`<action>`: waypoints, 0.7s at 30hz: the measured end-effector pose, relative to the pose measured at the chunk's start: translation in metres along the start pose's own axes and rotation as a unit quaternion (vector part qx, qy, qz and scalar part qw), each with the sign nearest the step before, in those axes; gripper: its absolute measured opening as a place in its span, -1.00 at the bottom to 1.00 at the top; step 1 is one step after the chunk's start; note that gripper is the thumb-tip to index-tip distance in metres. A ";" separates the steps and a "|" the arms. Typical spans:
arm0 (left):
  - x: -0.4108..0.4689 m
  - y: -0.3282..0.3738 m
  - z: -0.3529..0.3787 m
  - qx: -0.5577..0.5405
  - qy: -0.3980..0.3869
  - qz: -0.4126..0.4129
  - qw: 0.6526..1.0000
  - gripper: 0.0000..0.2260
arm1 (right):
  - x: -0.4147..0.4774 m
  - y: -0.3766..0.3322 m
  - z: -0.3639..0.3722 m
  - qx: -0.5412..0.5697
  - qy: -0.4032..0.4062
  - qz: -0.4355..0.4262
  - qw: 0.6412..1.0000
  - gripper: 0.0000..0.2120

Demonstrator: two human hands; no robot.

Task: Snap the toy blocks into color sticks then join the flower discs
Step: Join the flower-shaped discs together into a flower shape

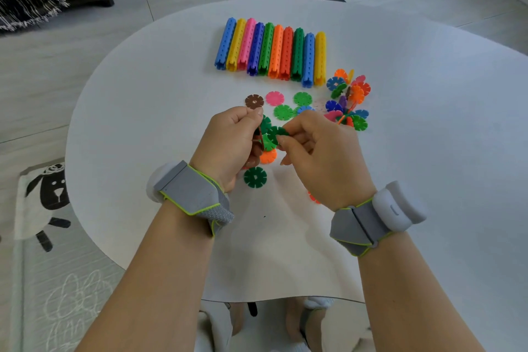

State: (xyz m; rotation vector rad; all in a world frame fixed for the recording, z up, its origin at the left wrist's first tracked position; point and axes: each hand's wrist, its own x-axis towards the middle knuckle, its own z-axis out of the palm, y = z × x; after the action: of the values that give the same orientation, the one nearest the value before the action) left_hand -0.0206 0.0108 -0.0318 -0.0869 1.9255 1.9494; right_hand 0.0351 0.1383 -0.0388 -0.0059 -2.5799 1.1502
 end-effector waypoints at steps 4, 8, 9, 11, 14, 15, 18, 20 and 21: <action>0.000 -0.001 0.000 0.010 0.006 0.011 1.000 -0.72 | -0.001 0.002 0.002 -0.036 0.015 -0.052 0.998 -0.94; 0.000 -0.001 0.001 0.016 0.012 0.013 1.000 -0.73 | 0.000 0.002 0.005 -0.049 0.031 -0.073 0.996 -0.91; 0.001 -0.002 0.001 0.021 0.011 0.014 1.000 -0.73 | 0.000 0.002 0.005 -0.048 0.031 -0.075 0.996 -0.90; 0.002 -0.004 0.000 0.037 0.014 0.024 0.999 -0.72 | 0.001 0.003 0.005 -0.047 0.026 -0.074 0.996 -0.90; 0.003 -0.006 0.000 0.068 0.016 0.045 0.997 -0.71 | 0.001 0.003 0.006 -0.054 0.017 -0.068 0.996 -0.89; 0.003 -0.007 0.001 0.074 0.016 0.049 0.996 -0.71 | 0.001 0.003 0.007 -0.059 0.017 -0.068 0.996 -0.88; 0.002 -0.005 0.002 0.074 0.028 0.058 0.995 -0.69 | 0.000 0.002 0.009 -0.063 0.030 -0.074 0.995 -0.89; 0.001 -0.004 0.004 0.069 0.035 0.063 0.995 -0.68 | -0.001 0.001 0.010 -0.067 0.042 -0.078 0.994 -0.90; 0.001 -0.004 0.005 0.068 0.035 0.066 0.995 -0.68 | -0.002 0.001 0.011 -0.070 0.049 -0.081 0.993 -0.90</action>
State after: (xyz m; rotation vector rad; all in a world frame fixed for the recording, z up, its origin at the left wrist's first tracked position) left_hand -0.0191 0.0156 -0.0355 0.0095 2.1551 1.9131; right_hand 0.0335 0.1305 -0.0468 0.1089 -2.5161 0.8873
